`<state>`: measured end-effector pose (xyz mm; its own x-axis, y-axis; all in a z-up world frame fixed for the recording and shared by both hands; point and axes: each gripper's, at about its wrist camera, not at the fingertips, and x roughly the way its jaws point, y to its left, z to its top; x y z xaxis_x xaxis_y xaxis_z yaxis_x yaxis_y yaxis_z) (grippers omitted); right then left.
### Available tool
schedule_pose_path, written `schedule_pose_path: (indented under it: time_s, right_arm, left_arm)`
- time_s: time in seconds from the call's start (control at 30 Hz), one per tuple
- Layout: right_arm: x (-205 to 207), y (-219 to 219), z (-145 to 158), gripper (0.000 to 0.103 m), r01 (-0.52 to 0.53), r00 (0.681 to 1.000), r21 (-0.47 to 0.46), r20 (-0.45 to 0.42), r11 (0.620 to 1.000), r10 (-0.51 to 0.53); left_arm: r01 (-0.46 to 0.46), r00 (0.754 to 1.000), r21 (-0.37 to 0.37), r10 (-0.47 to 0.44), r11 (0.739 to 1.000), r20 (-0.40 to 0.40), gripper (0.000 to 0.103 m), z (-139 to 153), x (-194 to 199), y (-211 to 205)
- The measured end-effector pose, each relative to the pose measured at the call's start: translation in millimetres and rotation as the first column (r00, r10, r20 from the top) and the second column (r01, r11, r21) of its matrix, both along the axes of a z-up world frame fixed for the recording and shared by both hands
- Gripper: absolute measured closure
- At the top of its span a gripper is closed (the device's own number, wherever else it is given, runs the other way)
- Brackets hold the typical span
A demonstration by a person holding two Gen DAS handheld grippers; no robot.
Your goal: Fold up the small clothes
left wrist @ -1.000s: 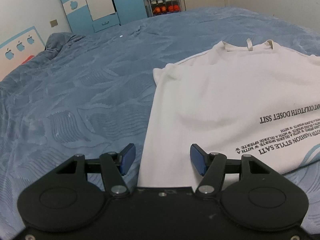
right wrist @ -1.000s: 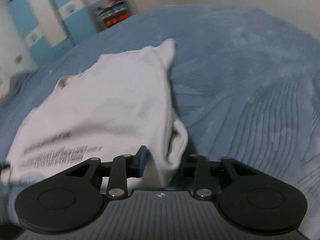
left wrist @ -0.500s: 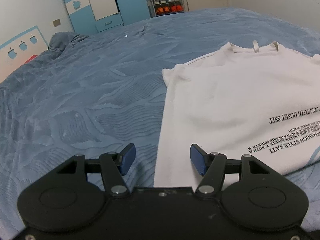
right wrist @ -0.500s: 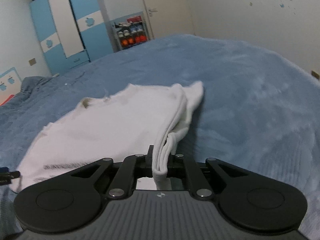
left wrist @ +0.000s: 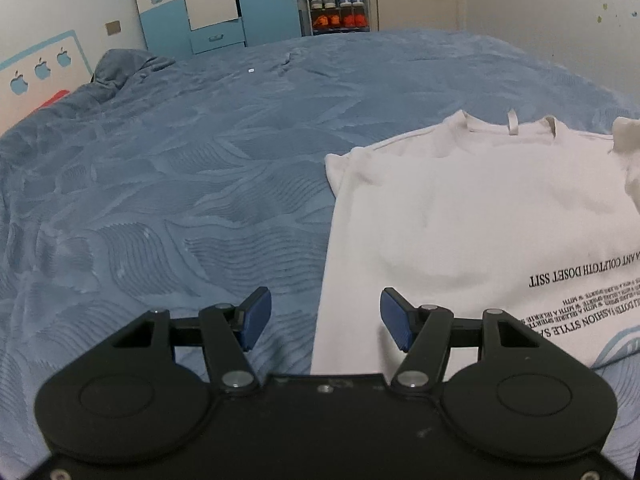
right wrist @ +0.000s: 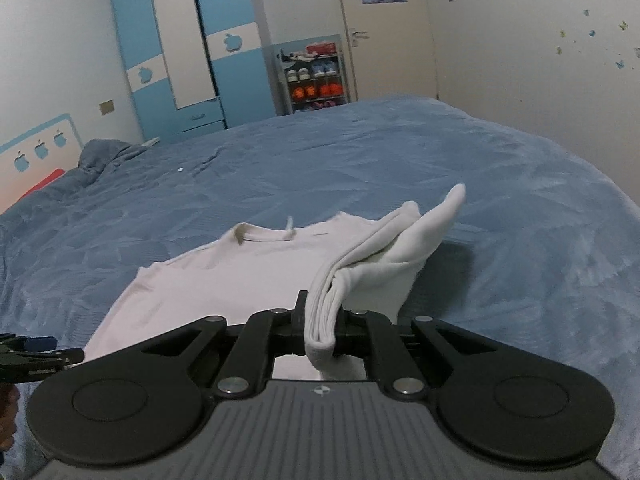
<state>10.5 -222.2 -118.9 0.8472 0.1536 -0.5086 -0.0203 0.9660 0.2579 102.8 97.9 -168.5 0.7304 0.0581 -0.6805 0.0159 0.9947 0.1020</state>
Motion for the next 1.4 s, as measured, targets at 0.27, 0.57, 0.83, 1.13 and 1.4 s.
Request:
schedule_pose_path:
  time_s: [0.27, 0.57, 0.83, 1.13, 1.4]
  right_arm:
    - [16, 44, 17, 0.095, -0.047, 0.999, -0.047, 0.006, 0.998, 0.048]
    - [30, 80, 25, 0.095, -0.066, 0.998, -0.028, 0.0, 0.997, 0.066]
    - [49, 111, 38, 0.095, -0.09, 0.996, 0.009, 0.008, 0.996, 0.09]
    - [69, 168, 66, 0.095, -0.198, 0.979, 0.017, 0.047, 0.98, 0.197]
    - [68, 228, 48, 0.095, -0.321, 0.947, -0.003, -0.029, 0.947, 0.32]
  left_arm:
    - [-0.014, 1.0, -0.007, 0.014, 1.0, 0.011, 0.041, 0, 1, 23]
    - [-0.045, 0.999, -0.066, 0.044, 0.997, -0.014, 0.041, -7, -1, 50]
    - [-0.045, 0.999, -0.095, 0.043, 0.995, -0.021, 0.041, -9, -1, 68]
    - [-0.053, 0.998, -0.112, 0.05, 0.992, -0.03, 0.041, -9, -3, 81]
    - [-0.075, 0.997, -0.118, 0.072, 0.99, -0.025, 0.041, -3, -7, 95]
